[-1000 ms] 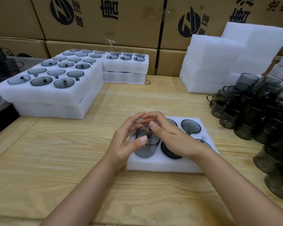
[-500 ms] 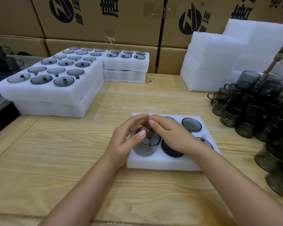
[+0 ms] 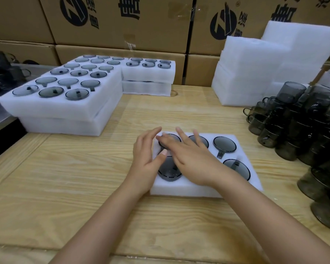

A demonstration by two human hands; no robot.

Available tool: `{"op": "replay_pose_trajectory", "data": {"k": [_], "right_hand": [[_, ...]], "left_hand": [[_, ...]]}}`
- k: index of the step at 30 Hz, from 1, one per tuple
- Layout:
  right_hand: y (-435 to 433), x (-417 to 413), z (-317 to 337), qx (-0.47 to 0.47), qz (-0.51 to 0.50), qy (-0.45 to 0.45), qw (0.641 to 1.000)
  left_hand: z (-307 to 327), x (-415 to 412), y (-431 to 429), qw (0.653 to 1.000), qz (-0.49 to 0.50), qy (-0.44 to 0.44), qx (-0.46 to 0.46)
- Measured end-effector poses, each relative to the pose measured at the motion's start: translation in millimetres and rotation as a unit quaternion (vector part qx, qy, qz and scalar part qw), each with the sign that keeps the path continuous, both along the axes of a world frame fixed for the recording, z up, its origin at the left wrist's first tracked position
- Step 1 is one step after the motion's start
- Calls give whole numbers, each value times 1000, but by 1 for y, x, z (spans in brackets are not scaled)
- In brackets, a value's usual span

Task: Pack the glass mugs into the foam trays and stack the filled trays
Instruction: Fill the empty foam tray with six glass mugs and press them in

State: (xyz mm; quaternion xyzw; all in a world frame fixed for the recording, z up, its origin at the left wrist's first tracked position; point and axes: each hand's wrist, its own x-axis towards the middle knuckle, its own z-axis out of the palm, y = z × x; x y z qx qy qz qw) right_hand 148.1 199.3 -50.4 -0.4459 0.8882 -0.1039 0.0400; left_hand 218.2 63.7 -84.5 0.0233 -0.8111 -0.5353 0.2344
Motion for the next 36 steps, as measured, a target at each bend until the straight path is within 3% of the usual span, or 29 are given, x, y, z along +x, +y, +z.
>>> {"op": "replay_pose_trajectory", "data": {"k": [2,5,10,12,14,15,17,19,21,23,29,36], "right_hand": [[3,-4,0,26,-23,6,999],[3,-10,-2,34,-35,-6,999],[5,-11,-5,5,-29,-39,999],[10,-11,2,-115,-45,-149,981],[15,-4,15,-318,-89,-277,902],[20,-2,20,-398,-102,-284,866],[39,5,26,-465,-112,-209,853],[65,12,24,-397,-93,-114,906],[92,19,12,-180,-85,-38,979],[108,25,-5,16,-92,48,994],[86,2,-20,15,-121,121,985],[10,-78,-21,27,-129,134,982]], "left_hand": [[0,-2,0,996,-41,-53,62],[1,-3,-2,984,-98,-68,129],[1,-3,0,976,-96,-65,184],[-1,-4,-2,977,-88,-53,185],[-4,-6,-5,979,-85,-45,182],[-5,-6,-6,978,-84,-42,187],[-6,-6,-7,976,-80,-28,200],[-7,-6,-8,973,-63,-23,220],[-8,-7,-9,971,-23,-16,238],[-10,-11,-9,968,38,-3,248],[-8,-16,-16,946,241,66,206],[-9,-22,-28,933,283,75,211]]}}
